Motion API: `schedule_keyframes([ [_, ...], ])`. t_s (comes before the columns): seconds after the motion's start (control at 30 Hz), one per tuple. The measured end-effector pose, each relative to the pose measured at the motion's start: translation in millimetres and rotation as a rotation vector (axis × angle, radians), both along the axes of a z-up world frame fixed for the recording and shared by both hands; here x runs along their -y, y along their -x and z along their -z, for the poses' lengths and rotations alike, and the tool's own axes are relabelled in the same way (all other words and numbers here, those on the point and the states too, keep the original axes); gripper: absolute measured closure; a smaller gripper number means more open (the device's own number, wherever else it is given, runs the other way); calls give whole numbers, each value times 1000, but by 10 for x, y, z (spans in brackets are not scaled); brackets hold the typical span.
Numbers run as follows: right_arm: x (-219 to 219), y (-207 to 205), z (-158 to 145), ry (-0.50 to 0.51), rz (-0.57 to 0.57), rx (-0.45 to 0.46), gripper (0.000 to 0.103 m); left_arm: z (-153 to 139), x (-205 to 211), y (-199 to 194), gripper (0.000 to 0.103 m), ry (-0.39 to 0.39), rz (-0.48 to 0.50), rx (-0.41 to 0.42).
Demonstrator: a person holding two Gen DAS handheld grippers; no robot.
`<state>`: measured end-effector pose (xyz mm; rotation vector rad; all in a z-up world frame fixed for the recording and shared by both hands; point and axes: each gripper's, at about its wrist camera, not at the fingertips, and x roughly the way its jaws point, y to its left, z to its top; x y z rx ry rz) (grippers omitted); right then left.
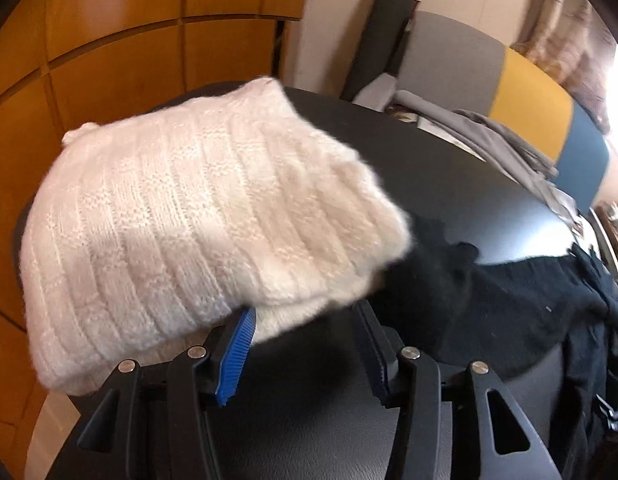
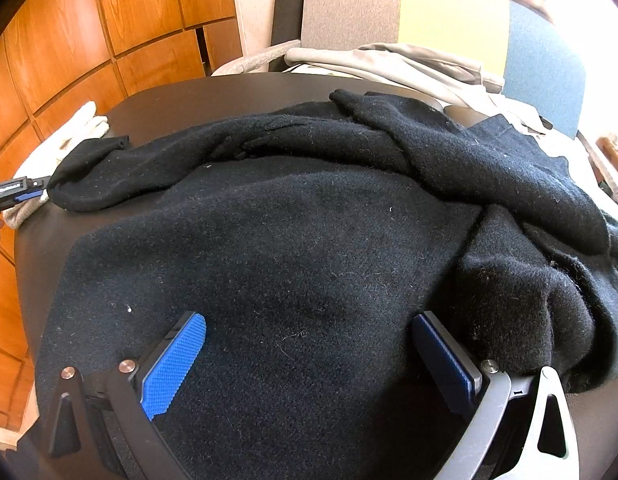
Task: Fold clothes
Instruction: 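Move the left gripper over the sweater sleeve near the white knit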
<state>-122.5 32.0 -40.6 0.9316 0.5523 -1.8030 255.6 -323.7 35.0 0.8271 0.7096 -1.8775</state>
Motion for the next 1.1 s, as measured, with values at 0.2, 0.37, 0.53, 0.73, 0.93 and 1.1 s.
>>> schedule_keyframes([
  [0.2,-43,-52,-22,0,3,-2,0,72,250,51,52,-8,-63,9],
  [0.37,-39,-48,-20,1,3,-2,0,111,445,98,52,6,-111,25],
  [0.53,-35,-45,-17,2,4,-2,0,114,608,132,51,-4,-162,17],
  [0.73,-43,-44,-23,4,5,-3,0,-32,514,186,49,-42,-26,-135],
  [0.93,-45,-42,-23,5,6,-4,0,-255,70,695,38,16,319,-53],
  [1.1,-56,-53,-27,7,8,-3,0,-41,-209,1226,38,45,482,224],
])
